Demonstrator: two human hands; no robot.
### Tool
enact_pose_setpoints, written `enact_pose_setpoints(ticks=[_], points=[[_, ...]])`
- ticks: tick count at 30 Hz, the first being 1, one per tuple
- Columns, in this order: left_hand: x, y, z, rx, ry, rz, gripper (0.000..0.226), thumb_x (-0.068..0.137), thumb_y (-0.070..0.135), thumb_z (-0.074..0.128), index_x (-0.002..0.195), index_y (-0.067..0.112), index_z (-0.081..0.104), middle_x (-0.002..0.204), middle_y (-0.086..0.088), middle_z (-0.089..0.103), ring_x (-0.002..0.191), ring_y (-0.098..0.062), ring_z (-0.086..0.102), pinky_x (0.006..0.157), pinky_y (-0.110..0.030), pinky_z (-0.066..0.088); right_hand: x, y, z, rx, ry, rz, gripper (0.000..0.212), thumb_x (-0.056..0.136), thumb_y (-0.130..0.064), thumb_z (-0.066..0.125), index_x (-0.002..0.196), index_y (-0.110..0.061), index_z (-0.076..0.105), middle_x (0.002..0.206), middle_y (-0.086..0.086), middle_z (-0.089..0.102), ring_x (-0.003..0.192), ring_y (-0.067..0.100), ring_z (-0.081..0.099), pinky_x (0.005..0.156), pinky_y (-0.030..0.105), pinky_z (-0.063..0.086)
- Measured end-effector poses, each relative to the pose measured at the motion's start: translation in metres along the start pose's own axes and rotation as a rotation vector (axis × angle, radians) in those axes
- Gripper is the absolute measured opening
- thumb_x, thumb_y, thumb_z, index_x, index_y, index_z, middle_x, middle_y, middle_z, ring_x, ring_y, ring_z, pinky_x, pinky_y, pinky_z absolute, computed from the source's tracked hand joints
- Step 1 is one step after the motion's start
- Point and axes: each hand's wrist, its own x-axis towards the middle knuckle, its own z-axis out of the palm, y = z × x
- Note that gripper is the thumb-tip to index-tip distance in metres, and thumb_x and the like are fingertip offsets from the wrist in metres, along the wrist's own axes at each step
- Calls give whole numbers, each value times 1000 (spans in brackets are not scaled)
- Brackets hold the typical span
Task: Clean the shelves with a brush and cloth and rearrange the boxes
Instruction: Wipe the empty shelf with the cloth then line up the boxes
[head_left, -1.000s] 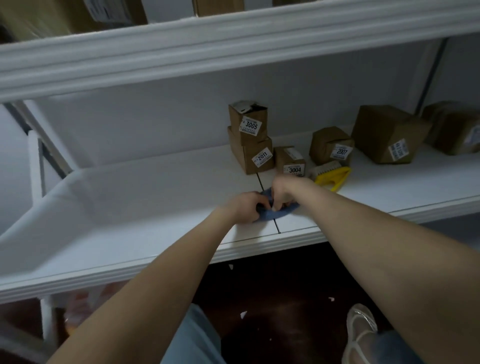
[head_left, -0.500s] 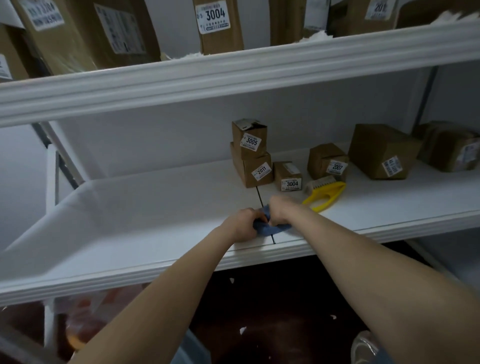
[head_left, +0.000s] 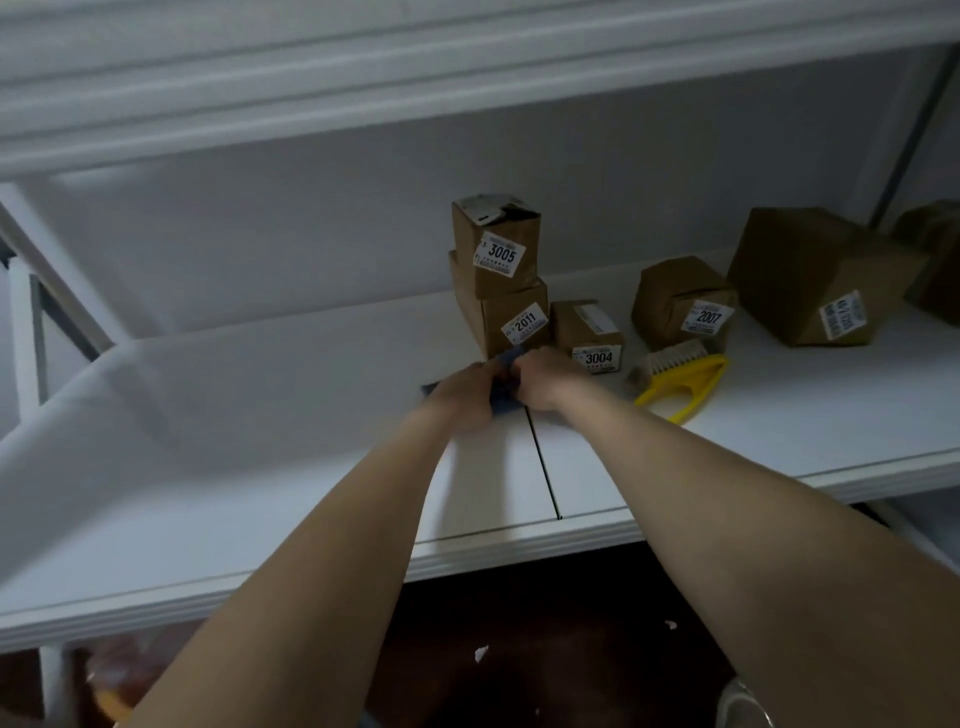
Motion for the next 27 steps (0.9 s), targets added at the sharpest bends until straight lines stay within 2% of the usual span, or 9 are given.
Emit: enact_pose_setpoints(ticks=[3, 7, 11, 15, 18, 21, 23, 25, 27], points=[[-15, 2, -10, 40, -103, 51, 40, 88, 13, 52, 127, 20, 49, 126, -11, 59, 106, -29, 57, 84, -34, 44, -8, 2, -10, 45, -65, -16, 30, 85, -28, 65, 108, -9, 67, 101, 11, 67, 90, 26, 64, 78, 32, 54], [-47, 6, -22, -22, -269, 74, 28, 83, 9, 56, 109, 20, 60, 111, -11, 65, 99, -28, 61, 86, -40, 51, -30, 4, -19, 76, -274, -32, 39, 81, -30, 72, 112, -7, 65, 108, 10, 65, 98, 25, 62, 88, 35, 52], [-82, 15, -25, -16, -335, 116, 31, 83, 12, 62, 113, 16, 65, 118, -7, 59, 99, -16, 51, 87, -26, 38, -63, 0, -24, 101, -438, -13, 43, 77, -32, 78, 109, -6, 64, 96, 7, 64, 82, 19, 61, 74, 30, 52], [-114, 21, -21, 25, -343, 179, 31, 80, 9, 64, 110, 16, 69, 116, -9, 61, 103, -23, 56, 92, -30, 41, -89, -5, -15, 143, -669, 53, 17, 87, -21, 69, 86, -11, 55, 70, 5, 51, 54, 10, 50, 56, 19, 46], [-128, 23, -21, -11, -342, 182, 27, 80, 8, 65, 105, 15, 71, 109, -6, 65, 93, -17, 58, 90, -28, 44, -102, -6, -14, 157, -743, 77, 14, 91, -18, 63, 81, -13, 54, 66, 1, 51, 44, 4, 50, 51, 14, 46], [-133, 17, -34, -191, -267, 108, 17, 81, 6, 61, 93, 15, 70, 84, 2, 64, 71, -5, 54, 70, -17, 43, -107, -11, -32, 324, -687, 77, 8, 91, -15, 62, 94, -8, 60, 67, 2, 58, 52, 7, 56, 50, 16, 50], [-131, 5, -43, -376, -83, 18, 12, 85, 9, 56, 88, 12, 66, 79, -1, 61, 74, -12, 55, 68, -21, 43, -102, -11, -41, 404, -472, 53, 17, 95, -19, 56, 108, -10, 60, 81, 4, 59, 65, 11, 56, 53, 21, 49], [-125, -11, -50, -473, 72, -121, 19, 90, 13, 50, 101, 8, 65, 90, -8, 61, 87, -23, 56, 74, -31, 47, -93, -9, -42, 450, -195, 58, 23, 97, -22, 51, 115, -9, 58, 88, 6, 57, 71, 15, 55, 59, 24, 48], [-119, -25, -50, -369, 96, -224, 31, 93, 13, 45, 122, 8, 56, 113, -14, 59, 106, -30, 55, 85, -34, 46, -84, -8, -36, 492, -75, 86, 25, 98, -22, 49, 118, -9, 57, 95, 10, 58, 79, 19, 57, 69, 31, 51]])
